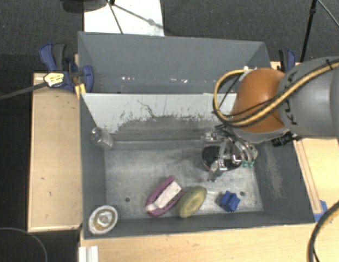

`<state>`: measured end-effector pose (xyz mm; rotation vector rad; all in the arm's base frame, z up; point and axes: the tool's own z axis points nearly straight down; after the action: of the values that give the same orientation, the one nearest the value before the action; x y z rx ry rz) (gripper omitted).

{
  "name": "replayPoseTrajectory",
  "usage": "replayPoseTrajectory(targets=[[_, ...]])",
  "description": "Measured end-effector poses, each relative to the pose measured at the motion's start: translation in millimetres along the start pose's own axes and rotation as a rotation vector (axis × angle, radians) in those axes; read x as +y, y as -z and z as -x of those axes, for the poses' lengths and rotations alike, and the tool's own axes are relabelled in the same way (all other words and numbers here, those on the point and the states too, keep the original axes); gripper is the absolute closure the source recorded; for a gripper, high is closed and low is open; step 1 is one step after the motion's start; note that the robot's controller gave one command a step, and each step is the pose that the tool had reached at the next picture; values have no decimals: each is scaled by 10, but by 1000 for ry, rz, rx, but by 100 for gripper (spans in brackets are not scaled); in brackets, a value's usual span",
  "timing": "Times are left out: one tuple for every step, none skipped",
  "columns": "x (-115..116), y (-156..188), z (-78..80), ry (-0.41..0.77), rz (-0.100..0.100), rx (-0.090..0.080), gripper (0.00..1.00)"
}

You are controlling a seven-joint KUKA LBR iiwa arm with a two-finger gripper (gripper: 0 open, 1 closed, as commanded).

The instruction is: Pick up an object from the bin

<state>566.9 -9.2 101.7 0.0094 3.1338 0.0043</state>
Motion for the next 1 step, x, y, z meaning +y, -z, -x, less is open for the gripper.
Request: replayPoseTrajectory(targets=[[-511, 191, 111, -112, -5, 1, 0]])
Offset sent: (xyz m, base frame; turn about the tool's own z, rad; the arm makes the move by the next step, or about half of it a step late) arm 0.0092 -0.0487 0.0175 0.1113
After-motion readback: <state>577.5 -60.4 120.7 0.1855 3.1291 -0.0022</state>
